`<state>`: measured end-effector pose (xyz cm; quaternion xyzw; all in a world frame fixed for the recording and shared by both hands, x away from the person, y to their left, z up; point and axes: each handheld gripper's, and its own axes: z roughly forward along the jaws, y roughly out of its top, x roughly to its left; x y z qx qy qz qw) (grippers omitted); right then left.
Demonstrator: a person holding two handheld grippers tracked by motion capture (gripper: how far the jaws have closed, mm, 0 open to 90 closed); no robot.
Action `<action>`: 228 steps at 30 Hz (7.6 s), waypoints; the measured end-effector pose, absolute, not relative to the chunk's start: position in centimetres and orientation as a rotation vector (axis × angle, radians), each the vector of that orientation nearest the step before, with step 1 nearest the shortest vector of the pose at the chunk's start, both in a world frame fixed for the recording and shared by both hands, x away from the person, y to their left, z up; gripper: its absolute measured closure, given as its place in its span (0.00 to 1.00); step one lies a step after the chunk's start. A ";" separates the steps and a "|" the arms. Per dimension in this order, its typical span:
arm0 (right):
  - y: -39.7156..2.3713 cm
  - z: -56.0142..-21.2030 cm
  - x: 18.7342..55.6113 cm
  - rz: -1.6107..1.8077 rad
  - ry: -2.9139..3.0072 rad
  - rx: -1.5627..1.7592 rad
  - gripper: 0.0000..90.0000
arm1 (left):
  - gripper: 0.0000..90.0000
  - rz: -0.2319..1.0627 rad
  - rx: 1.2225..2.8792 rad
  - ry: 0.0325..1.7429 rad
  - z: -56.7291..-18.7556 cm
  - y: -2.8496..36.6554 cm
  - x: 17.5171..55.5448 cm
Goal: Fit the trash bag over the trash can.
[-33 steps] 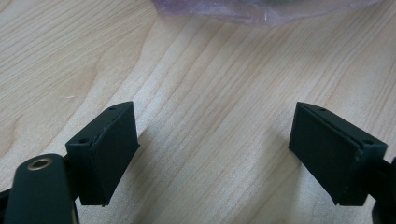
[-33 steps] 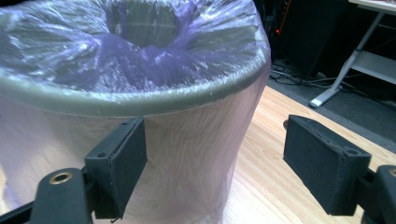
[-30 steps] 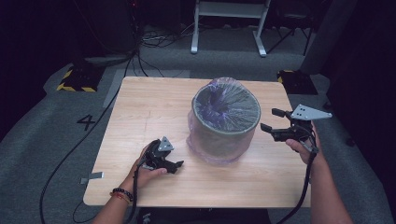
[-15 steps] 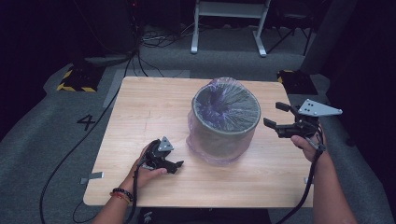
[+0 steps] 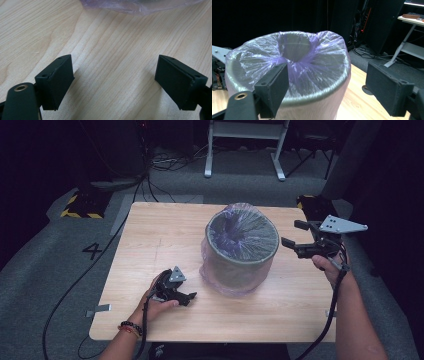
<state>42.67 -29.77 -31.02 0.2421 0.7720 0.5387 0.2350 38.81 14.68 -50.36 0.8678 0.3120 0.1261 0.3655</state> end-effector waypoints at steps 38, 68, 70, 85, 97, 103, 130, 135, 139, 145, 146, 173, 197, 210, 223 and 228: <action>-21.9 -29.7 44.7 1.352 2.281 0.573 0.19 | 0.17 0.320 2.235 0.795 -50.4 14.7 38.8; -19.2 -31.4 46.3 1.193 2.386 0.618 0.19 | 0.17 0.320 2.235 0.795 -50.4 14.7 38.8; -19.1 -31.6 46.4 1.183 2.393 0.627 0.19 | 0.17 0.320 2.235 0.794 -50.4 14.7 38.8; -18.5 -32.5 47.6 1.097 2.456 0.726 0.21 | 0.17 0.320 2.235 0.795 -50.4 14.7 38.8; -18.2 -33.0 48.3 1.015 2.549 0.751 0.23 | 0.17 0.322 2.234 0.794 -50.4 14.7 38.8; -17.7 -33.3 48.5 0.937 2.613 0.751 0.25 | 0.17 0.321 2.235 0.794 -50.4 14.7 38.8; -15.8 -34.0 49.6 0.535 2.769 0.828 0.26 | 0.17 0.321 2.233 0.795 -50.4 14.7 38.8; -15.5 -34.1 49.7 0.472 2.772 0.840 0.26 | 0.17 0.320 2.233 0.795 -50.4 14.7 38.8; -15.3 -34.2 49.7 0.431 2.772 0.840 0.26 | 0.17 0.320 2.235 0.795 -50.4 14.7 38.8; -15.3 -34.3 49.8 0.421 2.772 0.838 0.26 | 0.17 0.320 2.235 0.795 -50.4 14.7 38.8; -15.3 -34.3 49.7 0.430 2.767 0.845 0.26 | 0.17 0.321 2.234 0.794 -50.4 14.7 38.8; -15.8 -34.0 48.8 0.560 2.624 0.828 0.26 | 0.17 0.320 2.233 0.796 -50.4 14.7 38.8; -16.4 -32.6 47.1 0.774 2.475 0.805 0.21 | 0.17 0.320 2.235 0.792 -50.4 14.7 38.8; -17.2 -32.2 46.9 0.831 2.504 0.810 0.21 | 0.17 0.319 2.237 0.792 -50.4 14.7 38.8; -17.6 -31.6 46.3 0.889 2.497 0.772 0.19 | 0.17 0.322 2.237 0.789 -50.3 14.7 38.8; -17.8 -31.1 46.1 0.916 2.495 0.760 0.19 | 0.17 0.322 2.237 0.789 -50.3 14.7 38.8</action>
